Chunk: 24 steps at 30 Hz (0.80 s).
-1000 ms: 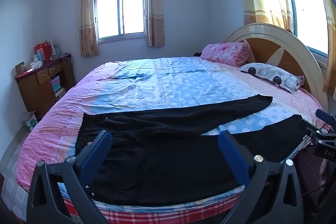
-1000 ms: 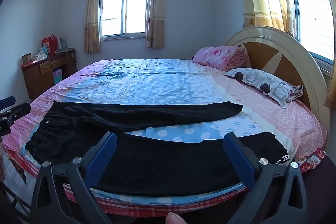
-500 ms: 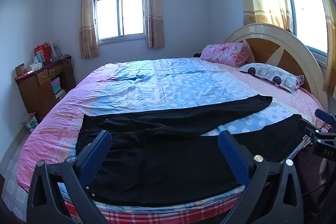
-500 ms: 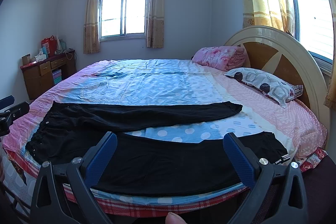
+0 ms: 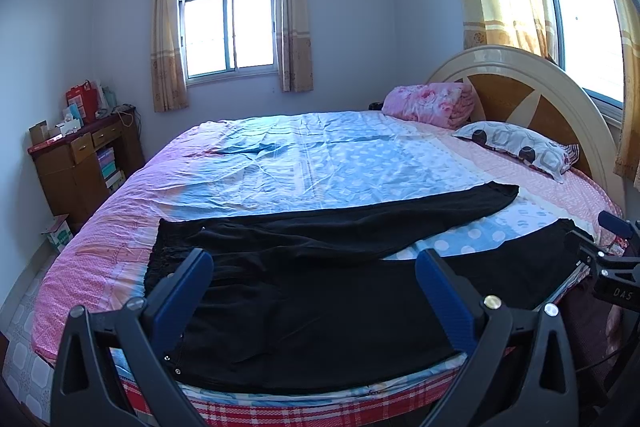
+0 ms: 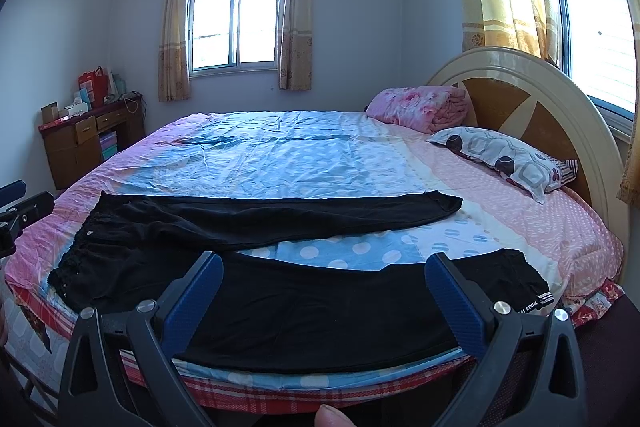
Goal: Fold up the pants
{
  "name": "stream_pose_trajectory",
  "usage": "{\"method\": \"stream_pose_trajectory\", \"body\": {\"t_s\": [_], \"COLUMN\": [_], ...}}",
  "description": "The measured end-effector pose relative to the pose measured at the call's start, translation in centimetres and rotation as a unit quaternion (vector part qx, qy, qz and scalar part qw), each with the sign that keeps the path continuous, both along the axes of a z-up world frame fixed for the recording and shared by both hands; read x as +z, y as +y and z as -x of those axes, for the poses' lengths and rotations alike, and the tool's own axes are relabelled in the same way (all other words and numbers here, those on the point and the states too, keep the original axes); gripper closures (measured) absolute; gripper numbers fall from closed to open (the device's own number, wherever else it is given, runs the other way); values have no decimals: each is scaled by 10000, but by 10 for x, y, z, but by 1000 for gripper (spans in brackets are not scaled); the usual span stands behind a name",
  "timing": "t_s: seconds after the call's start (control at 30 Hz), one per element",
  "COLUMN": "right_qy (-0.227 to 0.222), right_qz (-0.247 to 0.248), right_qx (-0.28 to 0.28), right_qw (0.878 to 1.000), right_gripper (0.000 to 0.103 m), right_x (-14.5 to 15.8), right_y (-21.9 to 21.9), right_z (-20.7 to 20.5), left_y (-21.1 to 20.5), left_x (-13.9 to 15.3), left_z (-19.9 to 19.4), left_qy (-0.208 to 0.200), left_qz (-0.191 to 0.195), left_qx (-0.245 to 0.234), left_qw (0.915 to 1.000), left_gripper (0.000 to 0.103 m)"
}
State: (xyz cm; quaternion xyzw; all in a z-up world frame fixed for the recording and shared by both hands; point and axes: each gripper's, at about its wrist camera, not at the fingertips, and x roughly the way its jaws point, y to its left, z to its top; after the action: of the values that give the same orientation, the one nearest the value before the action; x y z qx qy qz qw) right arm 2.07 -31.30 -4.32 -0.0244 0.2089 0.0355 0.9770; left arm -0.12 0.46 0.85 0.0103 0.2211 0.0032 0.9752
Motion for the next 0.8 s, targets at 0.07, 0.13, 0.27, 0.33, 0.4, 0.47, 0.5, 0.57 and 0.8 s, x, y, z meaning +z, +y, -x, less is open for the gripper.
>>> {"method": "stream_pose_trajectory", "body": {"t_s": [0.07, 0.13, 0.27, 0.33, 0.4, 0.47, 0.5, 0.57, 0.8], "right_qy": [-6, 1, 0, 3, 6, 8, 7, 7, 9], "right_qz": [-4, -2, -2, 5, 6, 8, 8, 4, 8], "right_qx": [0, -5, 1, 6, 9, 9, 8, 11, 6], "right_qw": [10000, 10000, 10000, 10000, 10000, 10000, 10000, 10000, 10000], "right_gripper": [1, 1, 1, 1, 1, 1, 1, 1, 1], "right_x": [0, 0, 0, 0, -1, -1, -1, -1, -1], "right_y": [0, 0, 0, 0, 0, 1, 1, 1, 1], "right_z": [0, 0, 0, 0, 0, 0, 0, 0, 0], "left_y": [0, -1, -1, -1, -1, -1, -1, -1, -1], "left_x": [0, 0, 0, 0, 0, 0, 0, 0, 0], "left_z": [0, 1, 1, 1, 1, 1, 1, 1, 1], "left_qy": [2, 0, 1, -3, -1, -5, -2, -4, -4], "left_qz": [-1, -7, -12, -12, -9, -12, -10, -12, -13], "left_qx": [1, -5, -9, -3, -10, -7, -11, -5, -5], "left_qw": [10000, 10000, 10000, 10000, 10000, 10000, 10000, 10000, 10000], "left_gripper": [0, 0, 0, 0, 0, 0, 0, 0, 0]}}
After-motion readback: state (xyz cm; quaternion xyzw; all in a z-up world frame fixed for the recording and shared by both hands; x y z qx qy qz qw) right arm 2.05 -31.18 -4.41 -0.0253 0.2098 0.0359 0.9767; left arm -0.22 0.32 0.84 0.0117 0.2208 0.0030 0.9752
